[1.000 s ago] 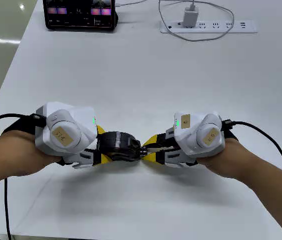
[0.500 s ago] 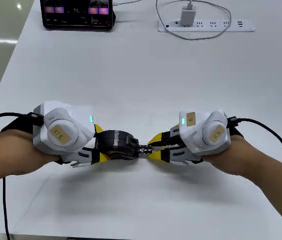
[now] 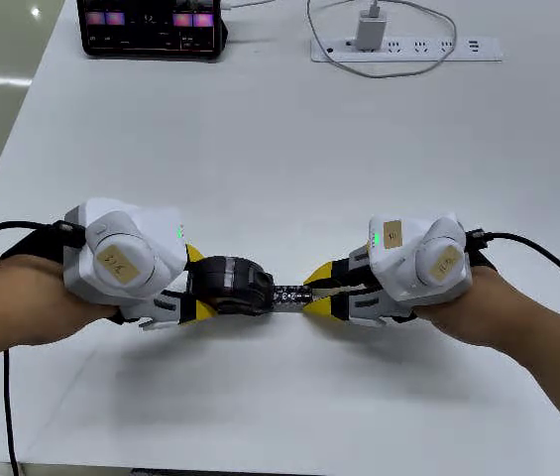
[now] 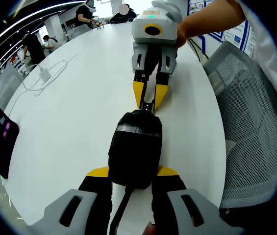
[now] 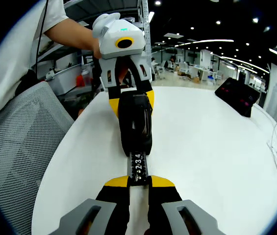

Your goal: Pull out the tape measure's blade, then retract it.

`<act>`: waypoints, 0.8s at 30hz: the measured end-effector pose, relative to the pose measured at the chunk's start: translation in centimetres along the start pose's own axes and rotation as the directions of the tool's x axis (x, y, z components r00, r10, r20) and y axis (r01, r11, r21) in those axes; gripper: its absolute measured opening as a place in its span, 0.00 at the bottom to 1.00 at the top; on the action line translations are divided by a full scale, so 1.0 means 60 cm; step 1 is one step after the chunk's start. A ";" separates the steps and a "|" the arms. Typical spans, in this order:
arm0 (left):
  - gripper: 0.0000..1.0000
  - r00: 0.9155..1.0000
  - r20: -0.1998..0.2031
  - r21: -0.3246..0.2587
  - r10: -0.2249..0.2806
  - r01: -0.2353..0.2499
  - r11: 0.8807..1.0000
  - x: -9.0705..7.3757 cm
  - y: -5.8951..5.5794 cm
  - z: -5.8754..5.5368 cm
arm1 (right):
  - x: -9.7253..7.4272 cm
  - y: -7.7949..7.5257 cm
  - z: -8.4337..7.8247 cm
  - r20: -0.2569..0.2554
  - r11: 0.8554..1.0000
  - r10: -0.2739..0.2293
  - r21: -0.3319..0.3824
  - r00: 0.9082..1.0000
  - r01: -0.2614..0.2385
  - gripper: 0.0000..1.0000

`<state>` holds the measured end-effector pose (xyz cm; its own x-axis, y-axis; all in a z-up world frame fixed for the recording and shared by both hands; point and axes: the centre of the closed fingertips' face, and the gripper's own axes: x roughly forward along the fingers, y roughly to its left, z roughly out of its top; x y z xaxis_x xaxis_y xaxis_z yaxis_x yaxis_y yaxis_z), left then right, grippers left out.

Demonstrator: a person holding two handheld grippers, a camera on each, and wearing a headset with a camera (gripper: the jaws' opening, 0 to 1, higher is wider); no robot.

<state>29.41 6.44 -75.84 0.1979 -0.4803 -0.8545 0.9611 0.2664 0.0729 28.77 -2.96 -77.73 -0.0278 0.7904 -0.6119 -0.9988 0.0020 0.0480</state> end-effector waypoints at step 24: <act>0.25 1.000 -0.002 -0.006 0.002 -0.002 1.000 0.000 0.000 0.000 | -0.030 -0.004 -0.023 -0.021 1.000 -0.013 0.003 1.000 0.013 0.10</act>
<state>29.43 6.45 -75.86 0.1996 -0.4782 -0.8553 0.9594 0.2727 0.0714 29.01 -5.26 -77.73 -0.0159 0.7775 -0.6287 -0.9990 0.0142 0.0428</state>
